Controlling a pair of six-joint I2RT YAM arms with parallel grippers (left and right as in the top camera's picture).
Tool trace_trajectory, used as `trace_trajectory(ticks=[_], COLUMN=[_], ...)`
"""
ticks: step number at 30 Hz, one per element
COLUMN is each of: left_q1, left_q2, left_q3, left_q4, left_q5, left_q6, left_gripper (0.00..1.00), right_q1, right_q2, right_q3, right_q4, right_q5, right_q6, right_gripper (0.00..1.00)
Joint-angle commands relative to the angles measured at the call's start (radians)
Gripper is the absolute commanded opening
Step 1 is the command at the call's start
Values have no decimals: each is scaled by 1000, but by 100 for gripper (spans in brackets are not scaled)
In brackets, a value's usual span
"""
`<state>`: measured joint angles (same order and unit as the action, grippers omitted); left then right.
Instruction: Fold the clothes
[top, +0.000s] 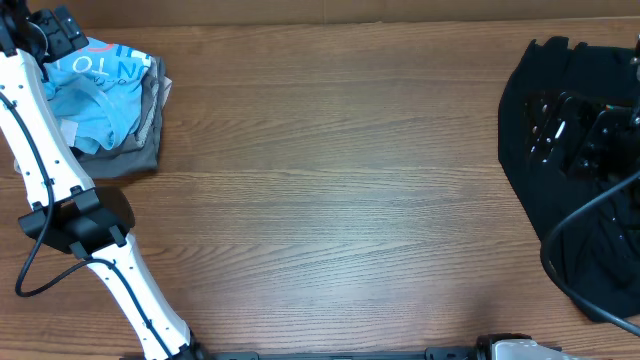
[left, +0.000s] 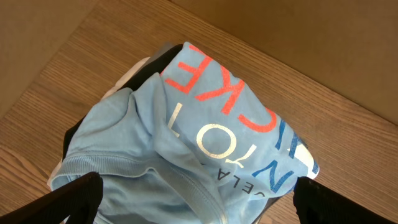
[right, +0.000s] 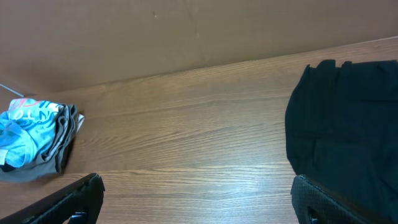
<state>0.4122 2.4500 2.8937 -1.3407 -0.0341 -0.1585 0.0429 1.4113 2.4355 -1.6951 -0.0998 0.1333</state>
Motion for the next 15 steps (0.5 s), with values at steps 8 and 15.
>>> trace_trajectory(ticks=[8,15], left_q1=[-10,-10], left_q2=[-34,-34], left_q3=[19,19], left_q4=[-2,-2], left_q5=[9,9], left_q6=[-14,-14], left_gripper=[100,100], right_q1=[3,2], right_q2=[-54,-335], right_q3=[-80,-605], right_q4=[154,575], right_q5=[57,57], right_q6=[-4,-3], right_gripper=[100,100])
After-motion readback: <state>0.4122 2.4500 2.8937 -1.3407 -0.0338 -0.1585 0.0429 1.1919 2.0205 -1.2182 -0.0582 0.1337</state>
